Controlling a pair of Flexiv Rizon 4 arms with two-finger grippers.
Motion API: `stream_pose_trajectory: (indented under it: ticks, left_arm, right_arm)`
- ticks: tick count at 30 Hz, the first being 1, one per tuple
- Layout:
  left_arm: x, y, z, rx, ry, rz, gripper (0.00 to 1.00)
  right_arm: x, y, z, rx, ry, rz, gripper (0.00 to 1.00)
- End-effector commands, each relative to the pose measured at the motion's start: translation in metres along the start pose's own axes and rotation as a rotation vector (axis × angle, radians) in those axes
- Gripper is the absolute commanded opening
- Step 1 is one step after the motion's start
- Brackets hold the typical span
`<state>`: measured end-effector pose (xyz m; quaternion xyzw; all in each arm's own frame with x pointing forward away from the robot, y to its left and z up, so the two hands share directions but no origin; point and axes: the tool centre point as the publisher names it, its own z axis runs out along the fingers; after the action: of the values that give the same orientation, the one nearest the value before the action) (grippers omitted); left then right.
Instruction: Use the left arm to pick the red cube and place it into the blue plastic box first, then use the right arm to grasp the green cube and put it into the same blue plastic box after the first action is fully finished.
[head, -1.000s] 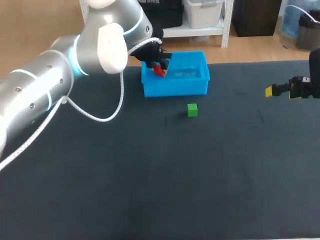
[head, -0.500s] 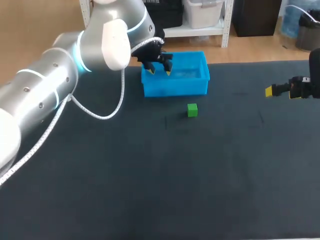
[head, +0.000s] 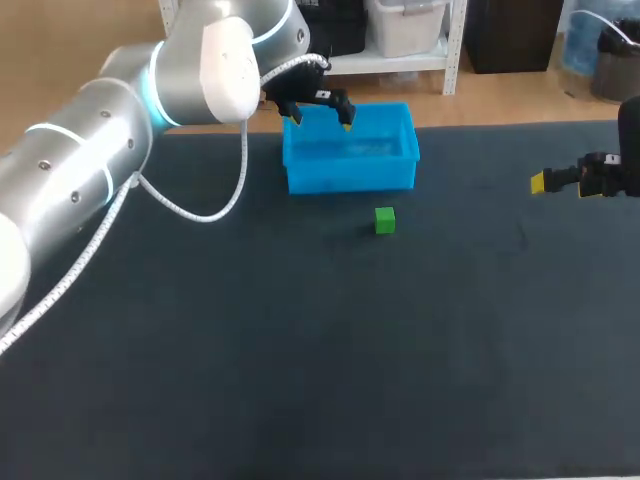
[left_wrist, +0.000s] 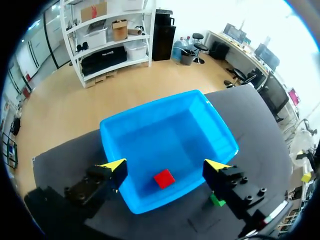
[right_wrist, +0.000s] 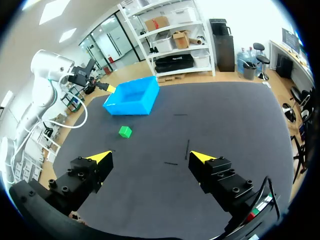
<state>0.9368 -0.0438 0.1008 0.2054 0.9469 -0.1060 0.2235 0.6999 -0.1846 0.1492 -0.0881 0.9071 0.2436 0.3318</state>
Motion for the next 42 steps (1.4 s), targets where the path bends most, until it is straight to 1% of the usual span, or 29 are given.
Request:
stream_pose_trajectory:
  ticks: [1, 4, 10, 15, 20, 24, 28, 36, 42]
  left_arm:
    - [0.026, -0.006, -0.03, -0.002, -0.051, 0.016, 1.0]
    - [0.039, -0.01, -0.046, 0.001, -0.071, 0.026, 1.0]
    - [0.071, -0.011, -0.075, -0.01, -0.107, 0.021, 1.0]
    - [0.098, -0.012, -0.09, -0.009, -0.128, -0.009, 1.0]
    - [0.12, -0.011, -0.099, 0.0, -0.163, -0.035, 1.0]
    - [0.135, -0.01, -0.105, 0.017, -0.192, -0.021, 1.0]
    - [0.15, -0.008, -0.111, 0.013, -0.217, -0.003, 1.0]
    - [0.172, -0.002, -0.118, 0.018, -0.24, -0.01, 1.0]
    - [0.189, 0.002, -0.119, 0.03, -0.237, -0.03, 1.0]
  right_arm:
    - [0.0, 0.0, 0.0, -0.001, 0.002, -0.001, 1.0]
    - [0.0, 0.0, 0.0, -0.001, 0.002, -0.001, 1.0]
    - [0.0, 0.0, 0.0, -0.001, 0.002, -0.001, 1.0]
    - [0.0, 0.0, 0.0, -0.001, 0.002, -0.001, 1.0]
    - [0.0, 0.0, 0.0, -0.001, 0.002, -0.001, 1.0]
    - [0.0, 0.0, 0.0, -0.001, 0.002, -0.001, 1.0]
    - [0.0, 0.0, 0.0, -0.001, 0.002, -0.001, 1.0]
    - [0.0, 0.0, 0.0, -0.001, 0.002, -0.001, 1.0]
    - [0.0, 0.0, 0.0, -0.001, 0.002, -0.001, 1.0]
